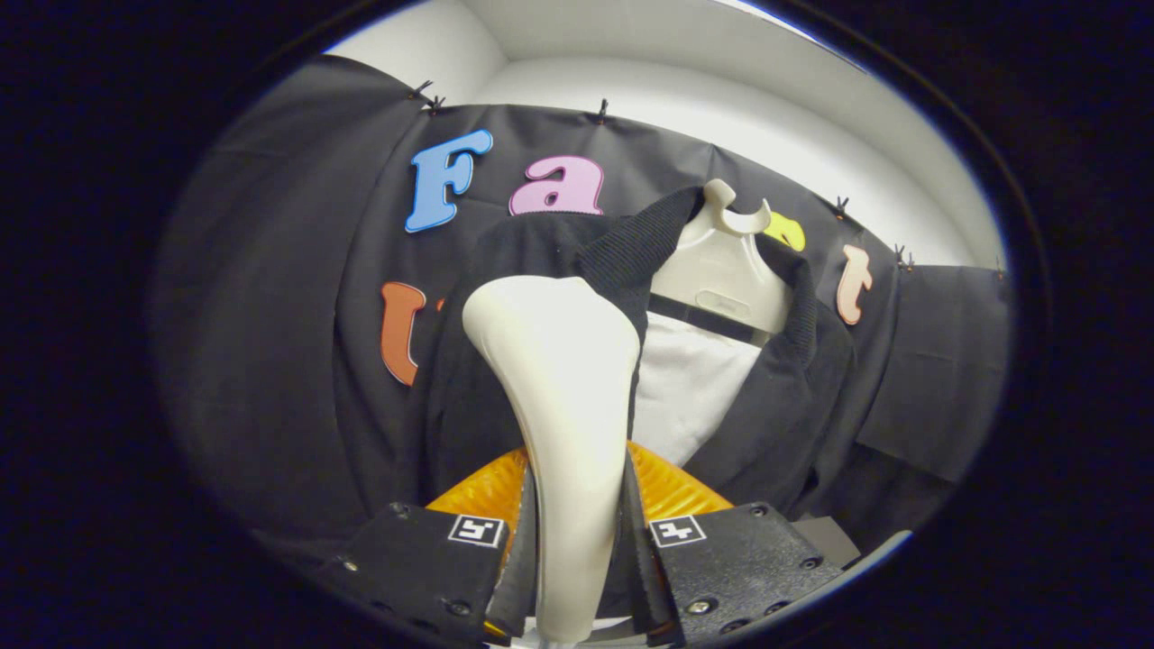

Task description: Iron the clothes twice with a garment steamer, once on the left side and once on the right side.

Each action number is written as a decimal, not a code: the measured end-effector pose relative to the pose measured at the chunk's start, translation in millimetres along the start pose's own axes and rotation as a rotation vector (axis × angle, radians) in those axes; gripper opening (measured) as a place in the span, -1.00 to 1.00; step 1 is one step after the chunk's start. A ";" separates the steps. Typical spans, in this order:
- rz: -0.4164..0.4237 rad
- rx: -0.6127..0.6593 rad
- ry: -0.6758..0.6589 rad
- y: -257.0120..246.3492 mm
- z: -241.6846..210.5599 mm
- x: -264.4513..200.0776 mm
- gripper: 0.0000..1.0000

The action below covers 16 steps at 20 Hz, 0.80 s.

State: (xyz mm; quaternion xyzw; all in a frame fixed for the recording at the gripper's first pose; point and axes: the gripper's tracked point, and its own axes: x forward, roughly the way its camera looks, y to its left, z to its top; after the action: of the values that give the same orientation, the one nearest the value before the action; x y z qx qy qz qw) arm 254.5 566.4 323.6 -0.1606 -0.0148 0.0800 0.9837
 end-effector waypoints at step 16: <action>-0.002 -0.010 0.153 19.1 -121.1 -0.2 -0.09</action>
State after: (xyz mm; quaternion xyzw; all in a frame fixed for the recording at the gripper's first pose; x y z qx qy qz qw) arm 257.9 546.3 202.7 -0.1712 0.0599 0.0667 0.9811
